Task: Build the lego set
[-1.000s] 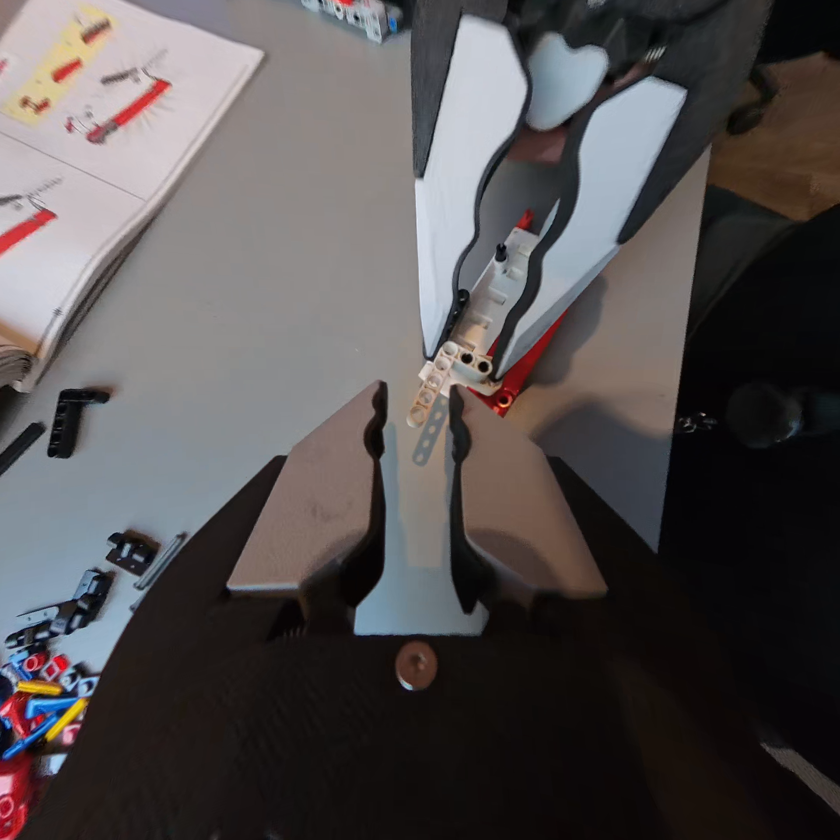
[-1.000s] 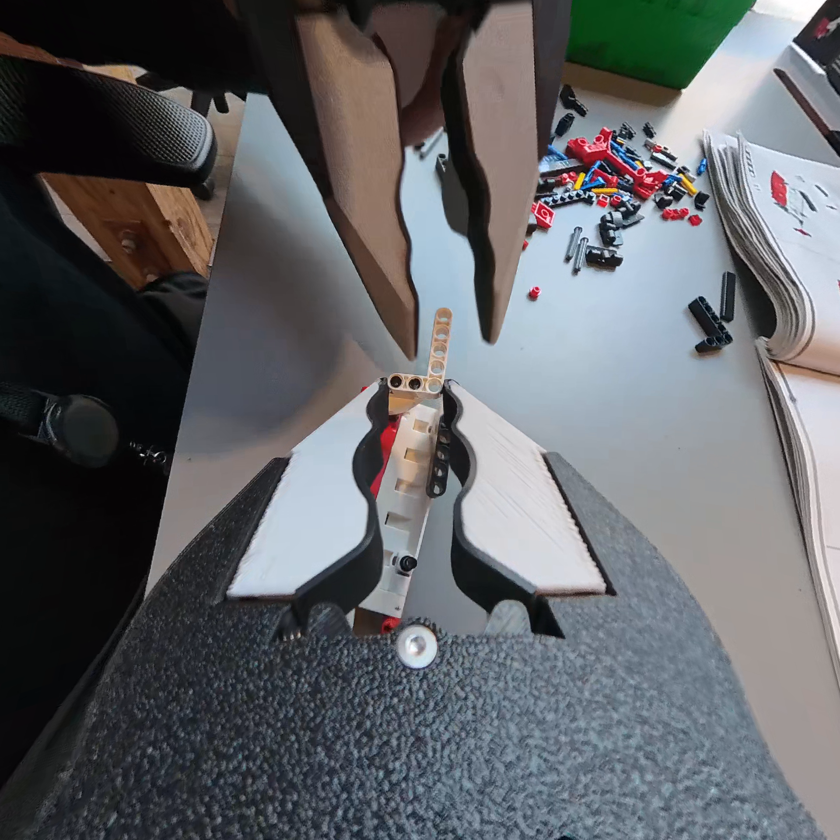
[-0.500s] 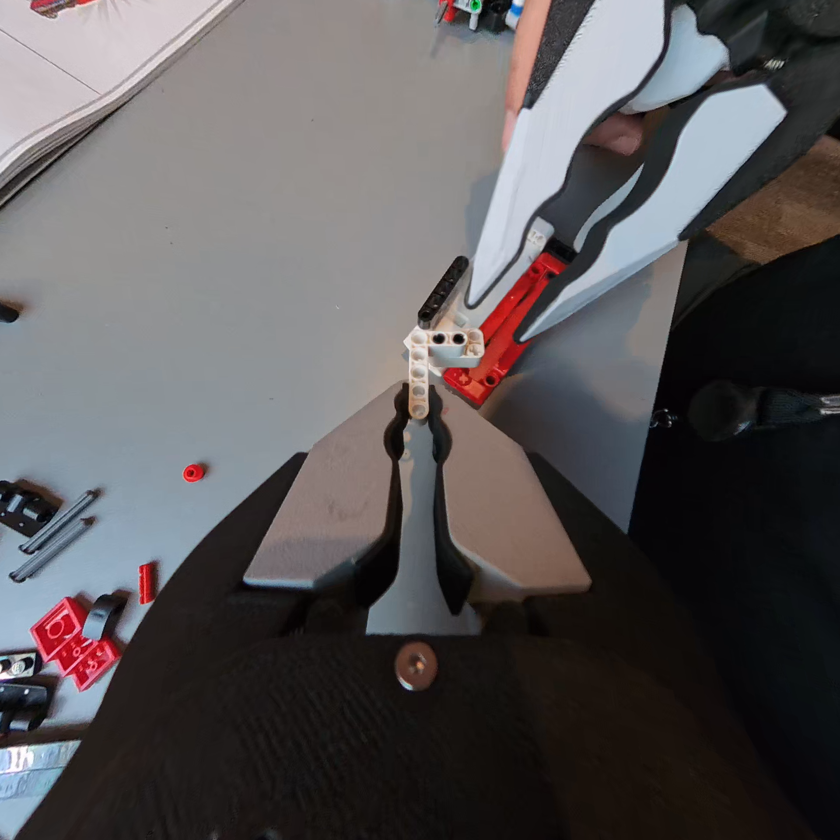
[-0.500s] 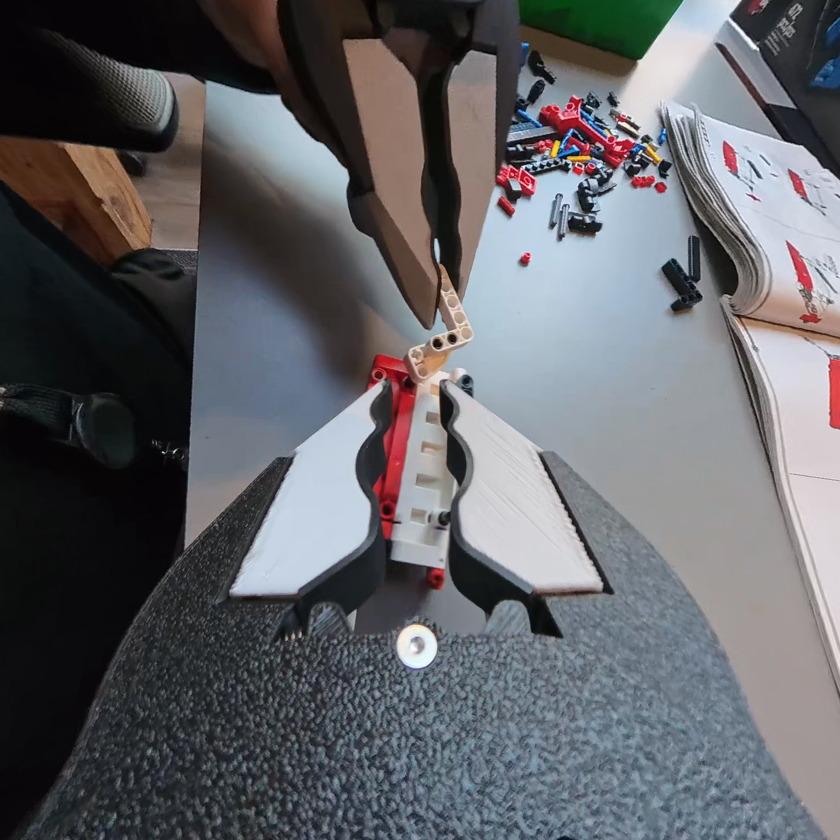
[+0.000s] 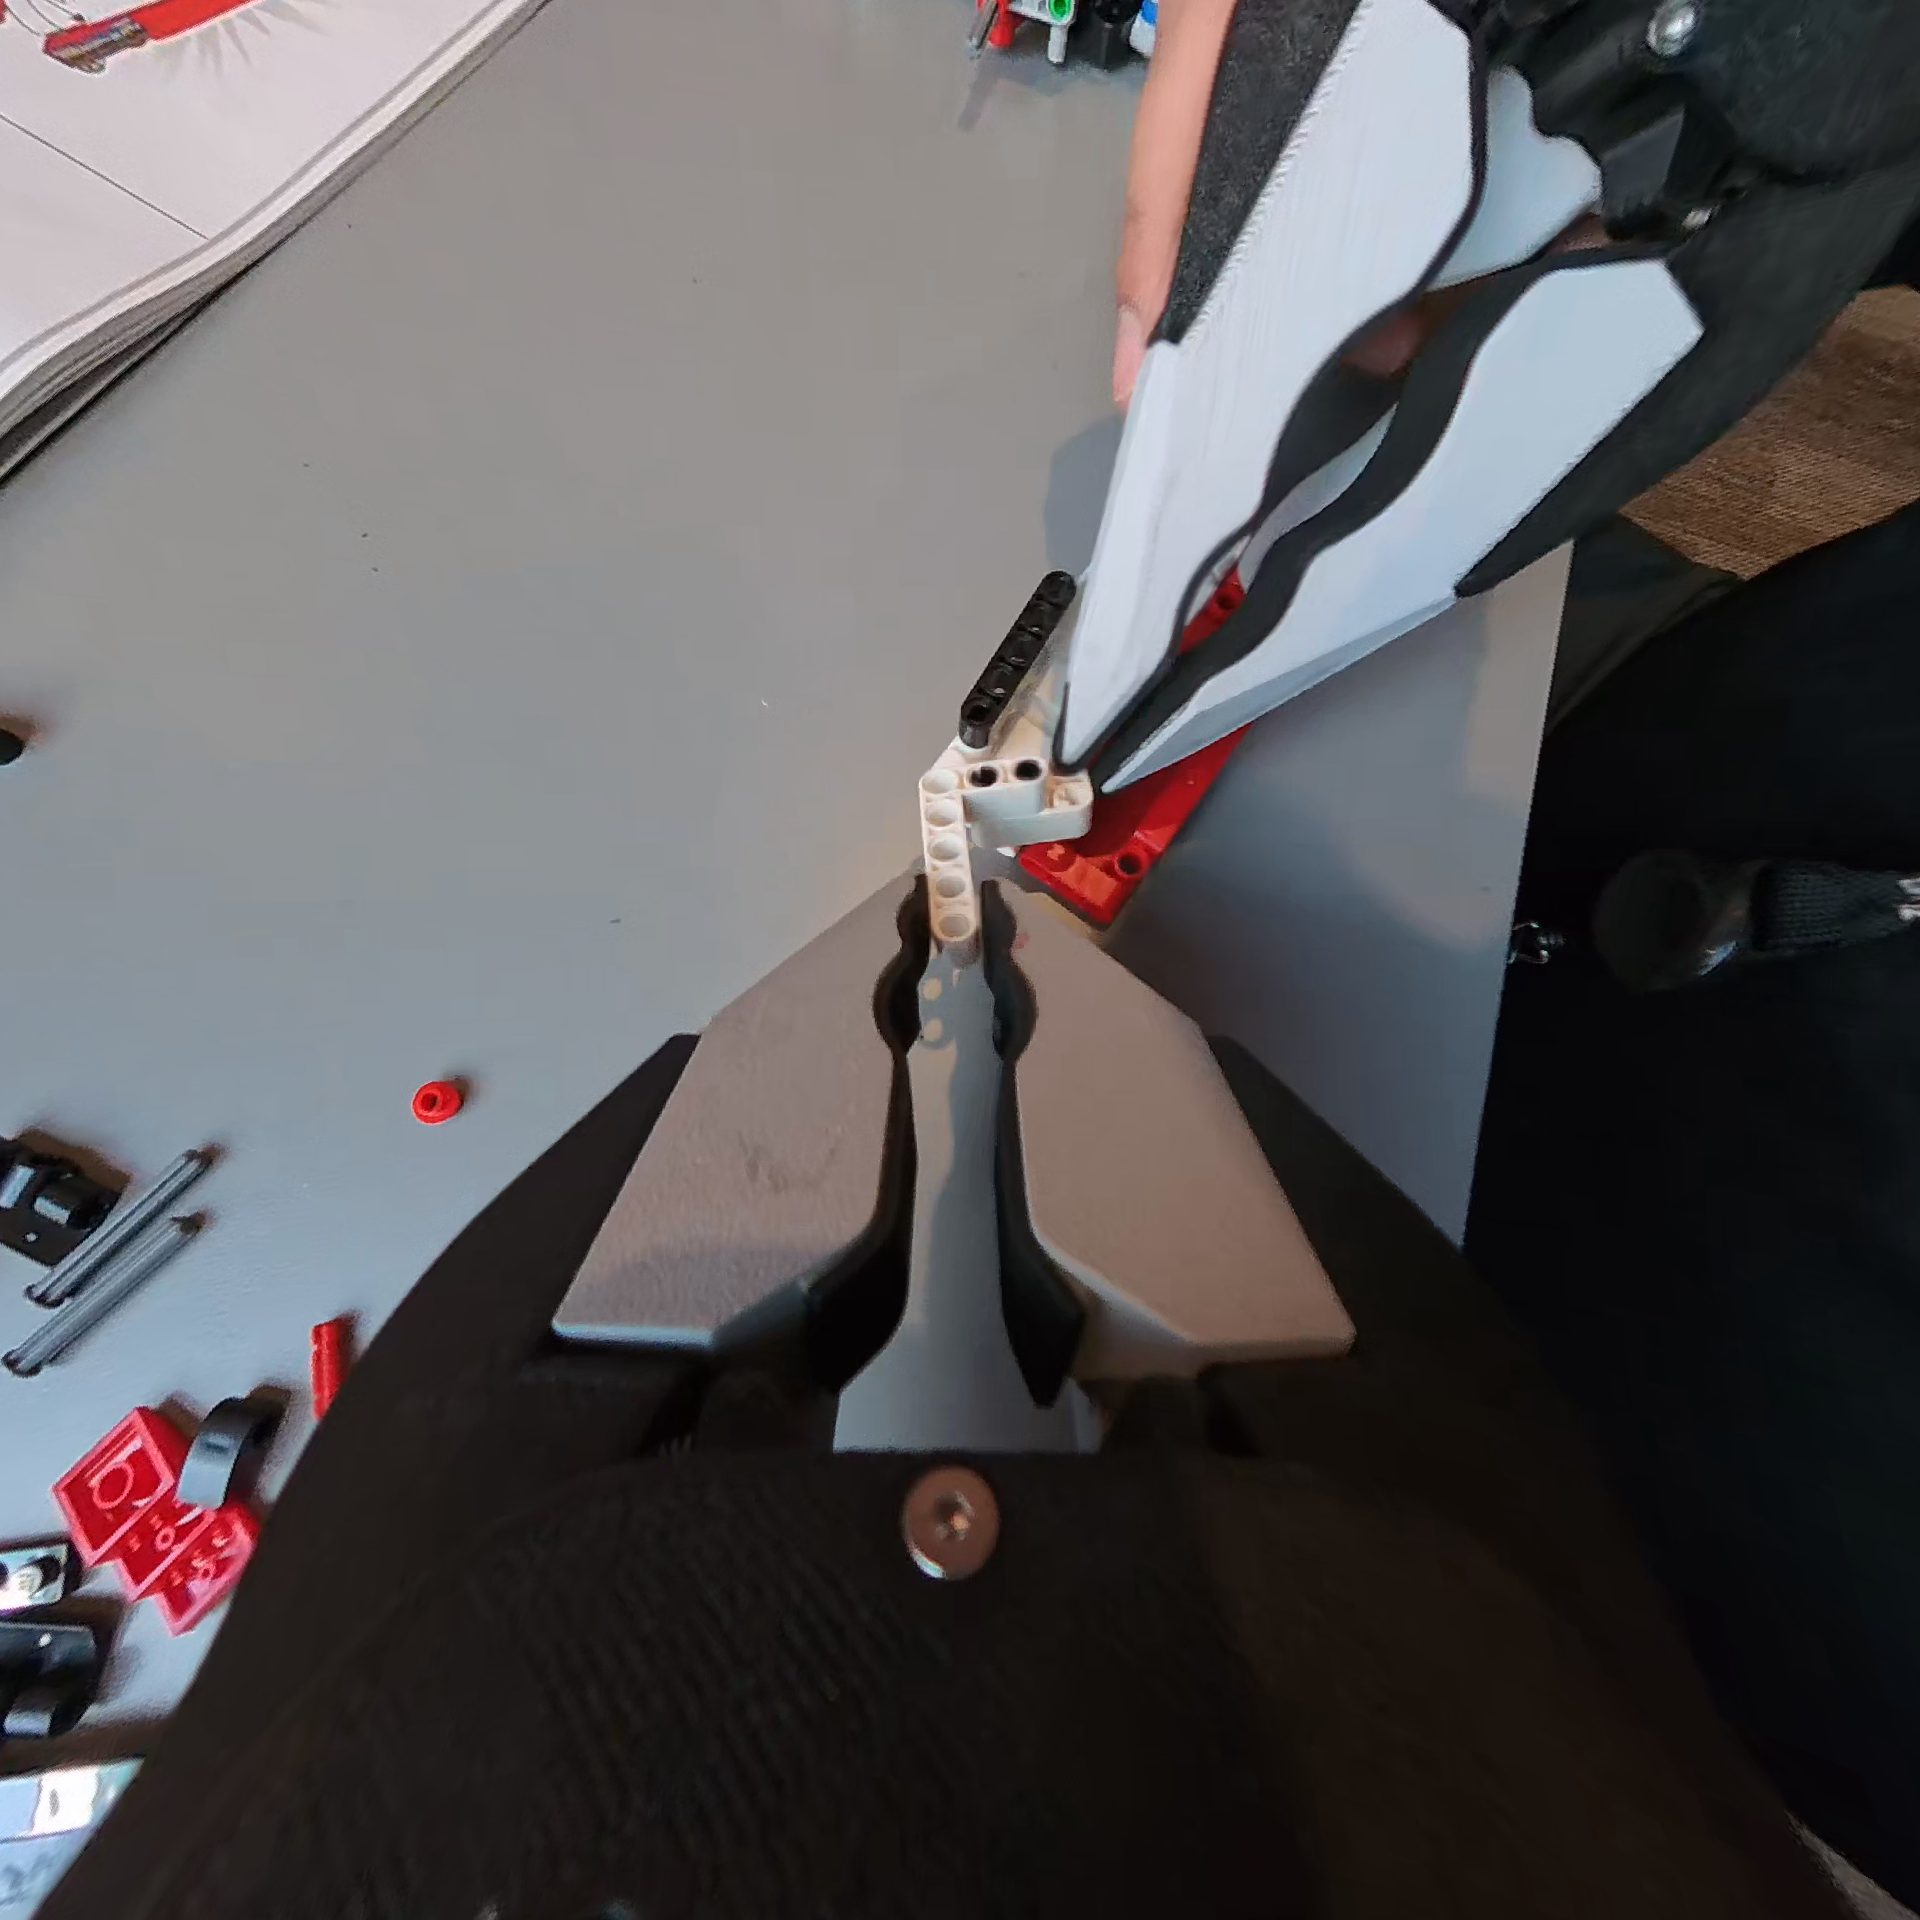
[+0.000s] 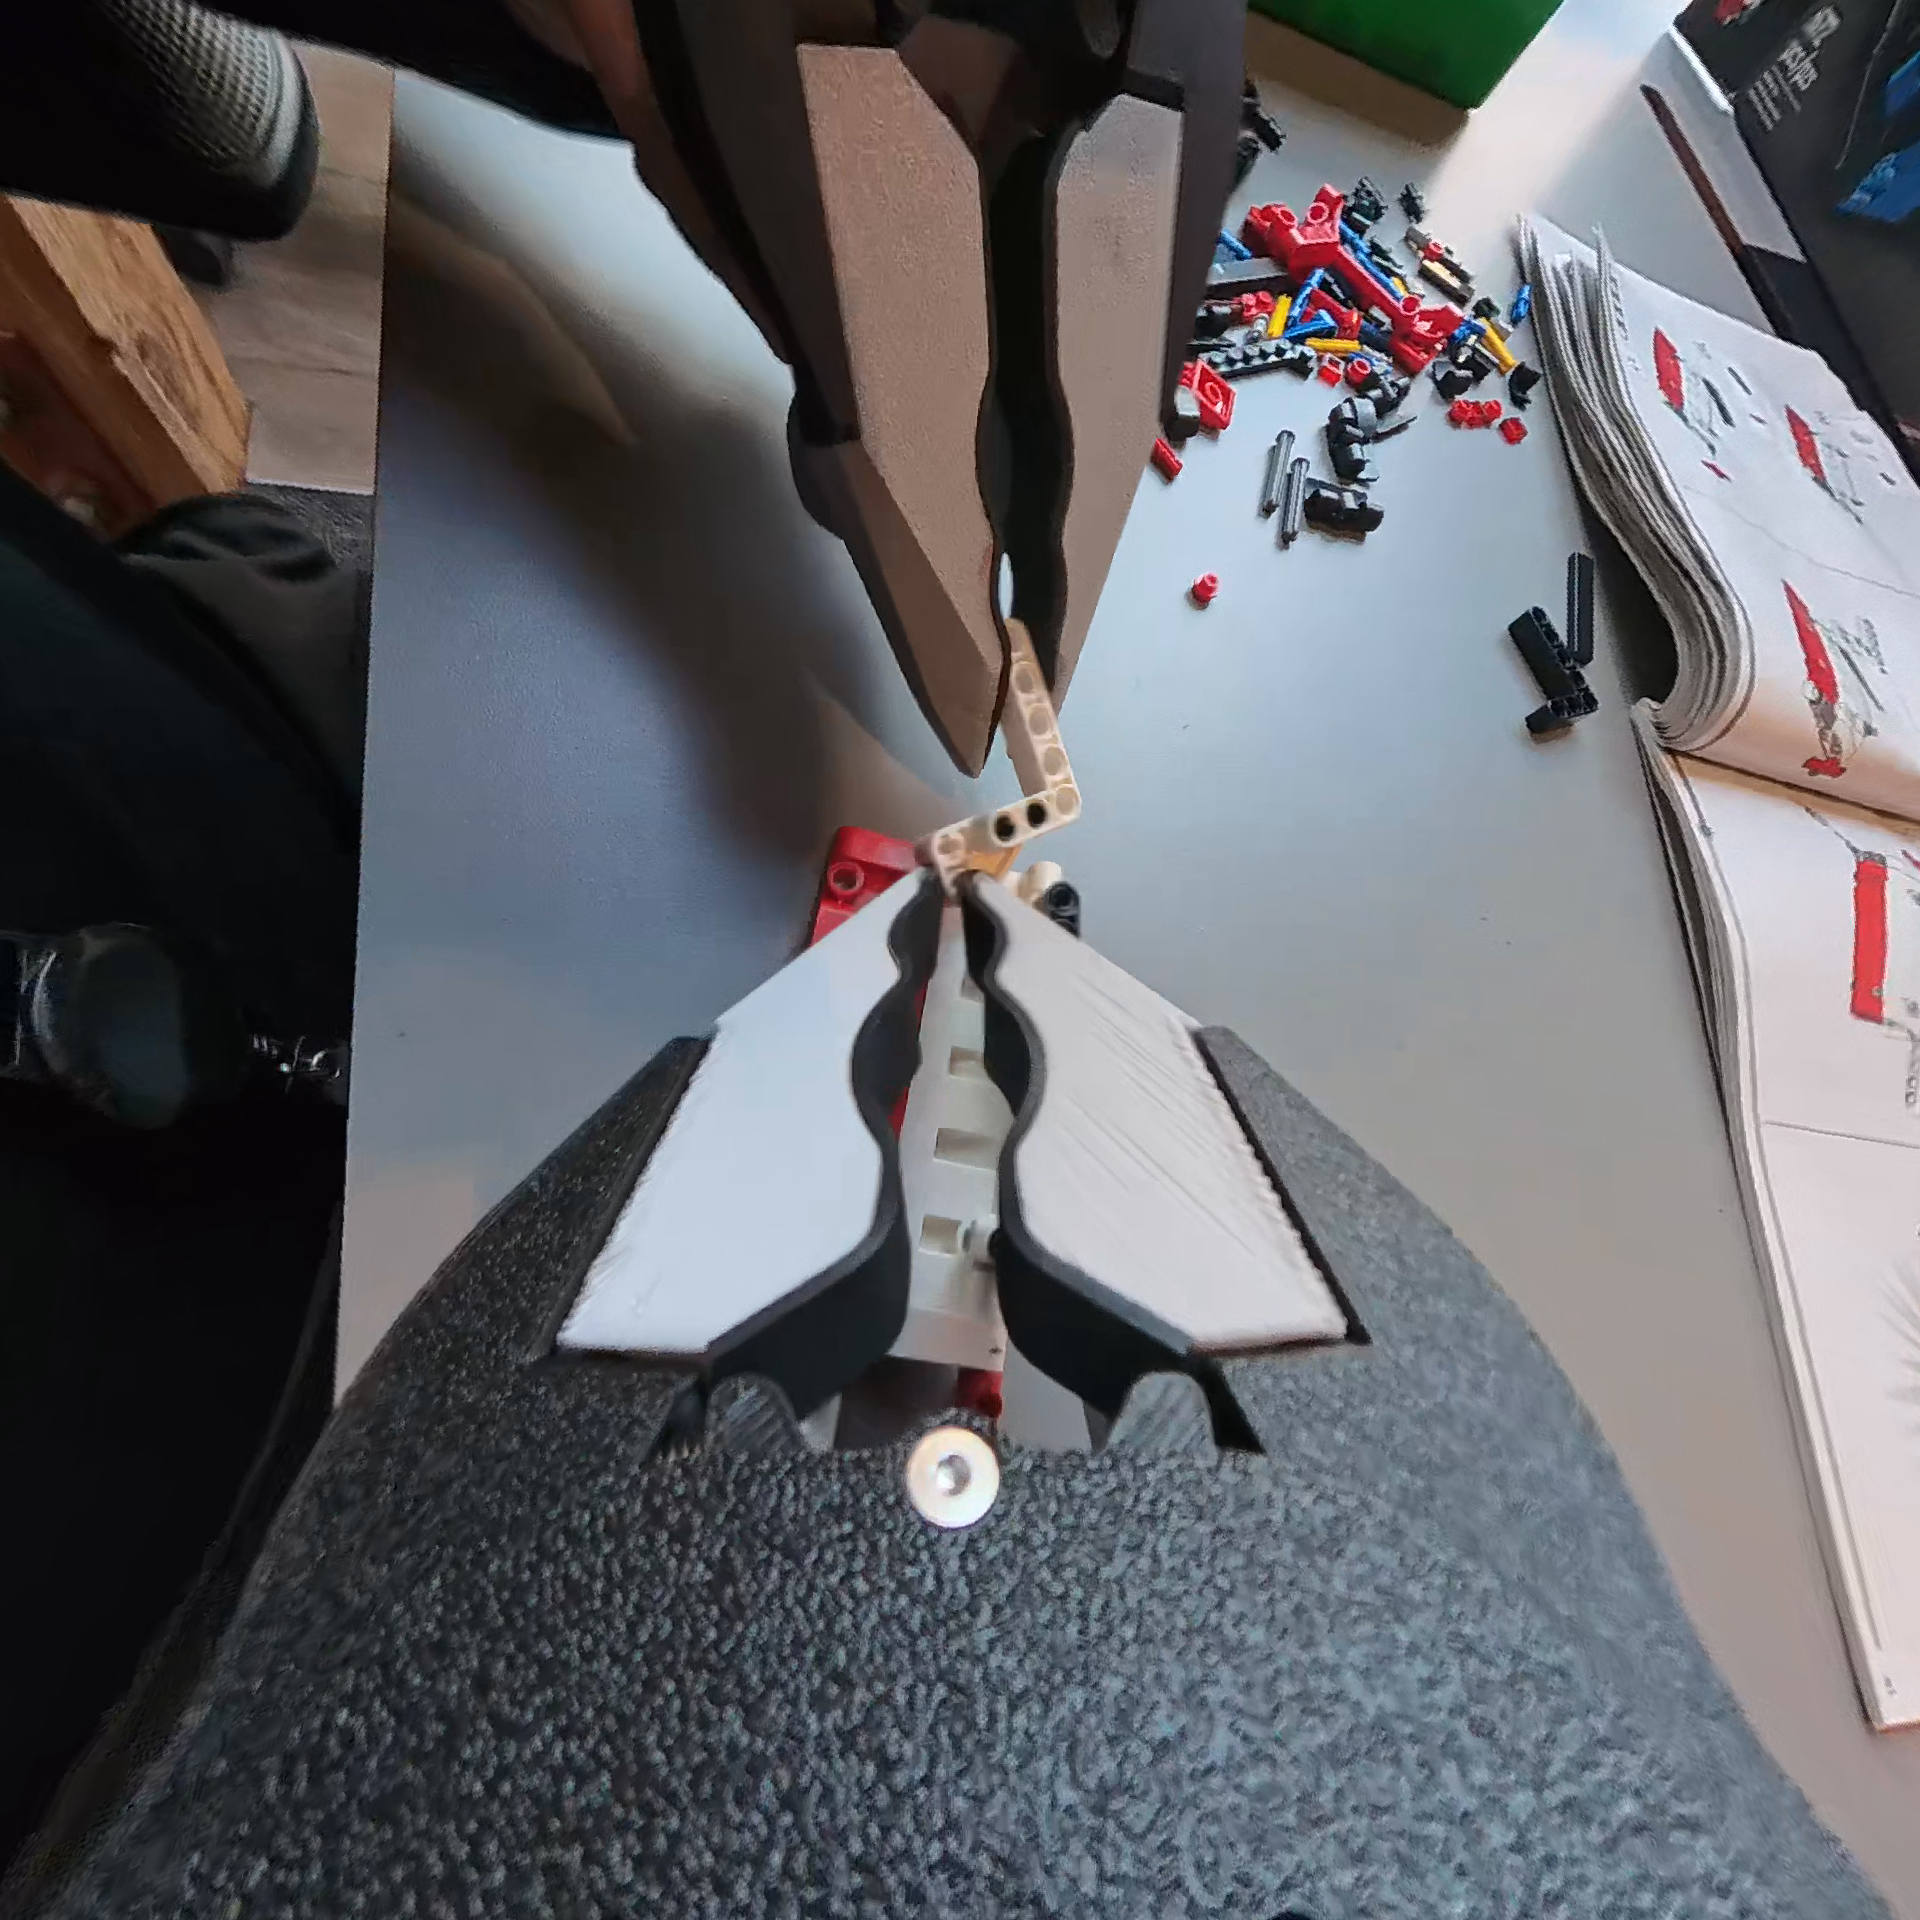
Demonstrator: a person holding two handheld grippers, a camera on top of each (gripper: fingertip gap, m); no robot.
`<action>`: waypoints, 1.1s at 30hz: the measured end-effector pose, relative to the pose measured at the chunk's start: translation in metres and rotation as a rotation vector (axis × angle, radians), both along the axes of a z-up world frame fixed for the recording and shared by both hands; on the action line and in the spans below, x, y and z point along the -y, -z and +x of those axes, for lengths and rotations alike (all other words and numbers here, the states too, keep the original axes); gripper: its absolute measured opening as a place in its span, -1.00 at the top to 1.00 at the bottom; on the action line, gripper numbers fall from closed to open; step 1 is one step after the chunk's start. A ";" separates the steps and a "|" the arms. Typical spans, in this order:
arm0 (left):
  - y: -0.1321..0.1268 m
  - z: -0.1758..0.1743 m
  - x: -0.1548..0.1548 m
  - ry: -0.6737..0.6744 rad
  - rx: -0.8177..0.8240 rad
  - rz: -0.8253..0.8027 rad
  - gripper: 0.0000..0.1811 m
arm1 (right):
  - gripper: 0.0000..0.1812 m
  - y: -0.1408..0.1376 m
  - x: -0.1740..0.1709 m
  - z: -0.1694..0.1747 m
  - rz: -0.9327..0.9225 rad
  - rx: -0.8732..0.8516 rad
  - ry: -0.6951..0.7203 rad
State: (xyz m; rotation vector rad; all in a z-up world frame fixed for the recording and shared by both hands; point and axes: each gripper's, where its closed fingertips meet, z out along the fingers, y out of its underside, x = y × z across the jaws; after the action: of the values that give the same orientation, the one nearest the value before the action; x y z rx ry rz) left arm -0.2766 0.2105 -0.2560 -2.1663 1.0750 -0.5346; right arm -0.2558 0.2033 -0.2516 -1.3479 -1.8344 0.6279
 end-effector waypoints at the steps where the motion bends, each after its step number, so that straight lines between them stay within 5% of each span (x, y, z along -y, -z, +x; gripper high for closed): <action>1: 0.000 0.001 0.001 0.001 0.010 -0.008 0.92 | 0.97 0.000 0.001 0.000 0.026 0.004 -0.012; 8: -0.008 0.016 0.001 -0.005 0.091 -0.054 0.70 | 0.98 0.000 0.003 -0.001 0.174 0.048 -0.081; 17: -0.002 0.021 0.006 -0.027 0.160 -0.073 0.69 | 0.98 0.000 0.007 0.001 0.343 0.088 -0.162; 30: -0.002 0.022 0.015 0.057 0.205 -0.071 0.69 | 0.96 0.000 0.018 0.001 0.418 0.109 -0.233; 33: -0.002 0.022 0.016 0.083 0.185 -0.052 0.70 | 0.83 0.002 0.024 0.005 0.332 0.108 -0.257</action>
State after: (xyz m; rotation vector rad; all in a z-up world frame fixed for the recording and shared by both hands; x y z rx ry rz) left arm -0.2546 0.1948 -0.2543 -2.0759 1.0631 -0.7930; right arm -0.2510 0.1789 -0.2540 -0.9524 -2.1111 0.3614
